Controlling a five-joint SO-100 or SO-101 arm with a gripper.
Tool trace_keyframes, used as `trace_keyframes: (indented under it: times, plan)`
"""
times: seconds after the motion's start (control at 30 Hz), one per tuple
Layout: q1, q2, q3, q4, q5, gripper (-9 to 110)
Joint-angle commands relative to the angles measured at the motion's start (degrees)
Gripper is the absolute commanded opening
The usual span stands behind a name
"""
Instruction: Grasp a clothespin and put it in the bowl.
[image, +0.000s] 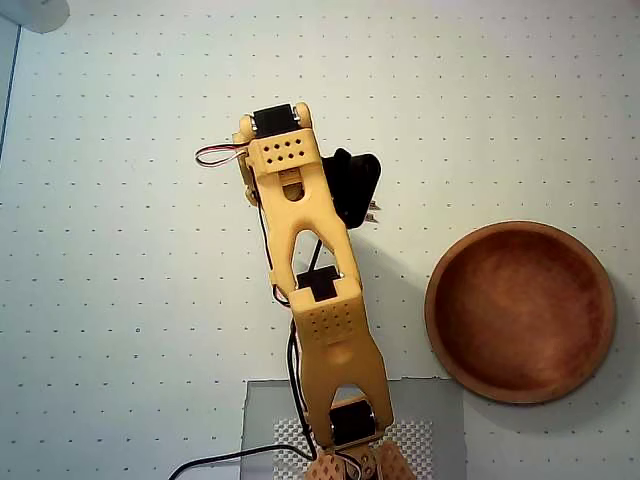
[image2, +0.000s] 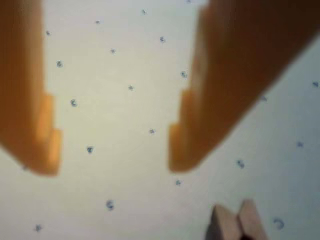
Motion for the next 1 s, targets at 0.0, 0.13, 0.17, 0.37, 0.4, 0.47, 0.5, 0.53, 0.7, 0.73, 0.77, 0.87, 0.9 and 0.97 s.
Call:
trace_keyframes:
  times: [0.0, 0.13, 0.17, 0.37, 0.4, 0.47, 0.5, 0.53, 0.7, 0.73, 0.77, 0.87, 0.9, 0.97]
  plan:
    - [1.41, 1.85, -0.53, 0.44, 0.00, 14]
    - [2.99, 1.67, -0.53, 0.44, 0.00, 14]
    - [3.43, 1.85, -0.62, 0.35, 0.00, 14]
    - [5.45, 1.93, -1.41, -0.26, 0.00, 14]
    - [5.71, 2.11, -0.88, -0.26, -0.09, 14]
    - [6.68, 2.11, -0.70, 0.35, -0.09, 14]
    - [7.29, 1.93, -0.62, 0.44, -0.09, 14]
    - [8.09, 1.85, -0.62, 0.44, -0.35, 14]
    - [10.37, 1.85, -0.70, 0.44, -0.88, 14]
    - [10.63, 1.76, -0.70, 0.35, -0.88, 14]
    - [10.99, 1.76, -0.70, 0.09, -0.88, 14]
    - [12.04, 1.58, -0.88, -0.18, -0.97, 14]
    - [12.48, 1.58, -0.97, -0.18, -1.05, 14]
    - [13.10, 1.58, -1.41, -0.26, -1.41, 14]
